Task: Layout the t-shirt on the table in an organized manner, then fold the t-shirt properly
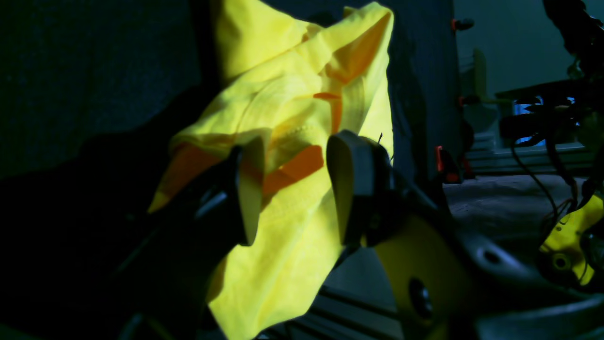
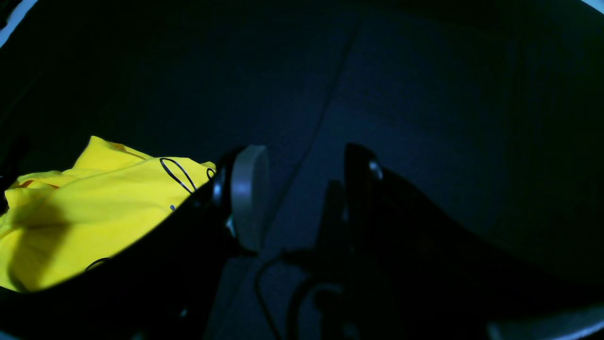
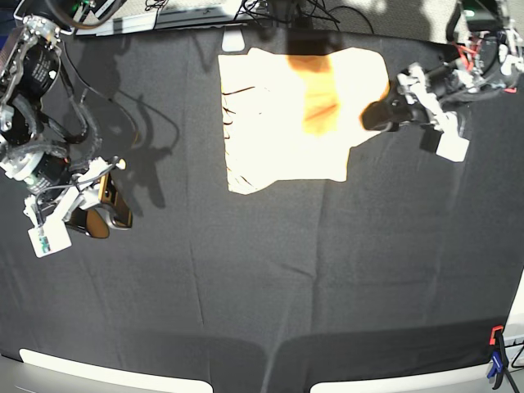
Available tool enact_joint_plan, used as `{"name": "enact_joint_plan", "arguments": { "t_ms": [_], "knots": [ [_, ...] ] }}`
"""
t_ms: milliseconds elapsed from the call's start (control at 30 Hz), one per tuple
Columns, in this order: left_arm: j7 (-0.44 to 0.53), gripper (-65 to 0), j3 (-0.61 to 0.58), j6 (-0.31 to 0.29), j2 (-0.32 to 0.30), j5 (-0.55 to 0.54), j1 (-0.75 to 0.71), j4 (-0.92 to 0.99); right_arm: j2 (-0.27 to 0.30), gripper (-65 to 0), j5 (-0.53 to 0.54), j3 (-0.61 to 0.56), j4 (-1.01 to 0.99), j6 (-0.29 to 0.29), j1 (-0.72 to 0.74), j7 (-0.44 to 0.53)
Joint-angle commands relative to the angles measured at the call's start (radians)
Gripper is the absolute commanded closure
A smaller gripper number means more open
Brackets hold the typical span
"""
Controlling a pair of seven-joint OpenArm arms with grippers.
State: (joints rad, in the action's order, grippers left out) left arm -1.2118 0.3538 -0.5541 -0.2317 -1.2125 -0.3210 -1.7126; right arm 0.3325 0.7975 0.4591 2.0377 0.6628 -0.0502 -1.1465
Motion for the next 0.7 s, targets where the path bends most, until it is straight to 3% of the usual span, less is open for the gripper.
{"name": "enact_joint_plan", "arguments": {
  "t_ms": [0, 100, 300, 667],
  "knots": [
    [0.01, -22.9, 0.004, -0.006, -0.007, -0.018, 0.005, -0.016, 0.014, -25.9, 0.018, 0.003, 0.017, 0.007, 0.014, 0.025],
    [0.021, -22.9, 0.004, -0.003, -0.007, -0.018, 0.005, -0.015, 0.014, -25.9, 0.018, 0.003, 0.017, 0.007, 0.014, 0.025],
    [0.03, -22.9, 0.004, 0.026, -0.007, 0.087, 0.002, -0.015, 0.014, -25.9, 0.018, 0.003, 0.017, 0.007, 0.014, 0.025],
    [0.102, -22.9, 0.002, 0.047, 0.006, 0.078, -0.022, -0.015, 0.014, -25.9, 0.018, 0.003, 0.017, 0.007, 0.014, 0.029]
  ]
}}
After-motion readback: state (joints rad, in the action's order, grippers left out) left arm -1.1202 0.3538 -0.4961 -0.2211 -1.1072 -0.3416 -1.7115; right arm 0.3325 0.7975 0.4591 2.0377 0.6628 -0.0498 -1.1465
